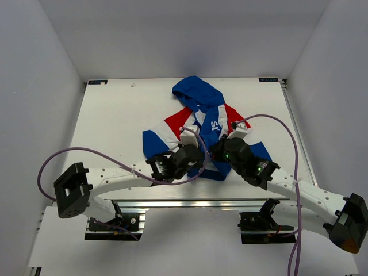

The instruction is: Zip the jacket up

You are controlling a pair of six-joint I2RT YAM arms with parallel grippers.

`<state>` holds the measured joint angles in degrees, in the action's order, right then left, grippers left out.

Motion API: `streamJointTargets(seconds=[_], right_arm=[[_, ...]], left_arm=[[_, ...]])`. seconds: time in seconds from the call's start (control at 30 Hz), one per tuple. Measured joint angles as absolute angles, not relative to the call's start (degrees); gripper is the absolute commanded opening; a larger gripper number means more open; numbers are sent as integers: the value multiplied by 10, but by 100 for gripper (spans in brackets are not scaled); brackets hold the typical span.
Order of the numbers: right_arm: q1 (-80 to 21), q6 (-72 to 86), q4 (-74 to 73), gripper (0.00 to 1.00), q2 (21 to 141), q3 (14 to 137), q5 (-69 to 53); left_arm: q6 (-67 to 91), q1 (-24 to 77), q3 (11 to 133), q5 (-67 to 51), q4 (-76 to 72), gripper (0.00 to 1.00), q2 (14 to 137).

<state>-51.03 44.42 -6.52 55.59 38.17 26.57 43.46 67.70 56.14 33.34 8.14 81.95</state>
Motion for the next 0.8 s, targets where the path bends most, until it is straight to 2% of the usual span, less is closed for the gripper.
streamJointTargets(seconds=[0.2,0.8], right_arm=[[-515,441,-67,0,554,382,253],[-519,439,-105,1,543,382,204]], left_arm=[[389,646,505,231,38,0,777],[288,642,430,140,-27,0,697]])
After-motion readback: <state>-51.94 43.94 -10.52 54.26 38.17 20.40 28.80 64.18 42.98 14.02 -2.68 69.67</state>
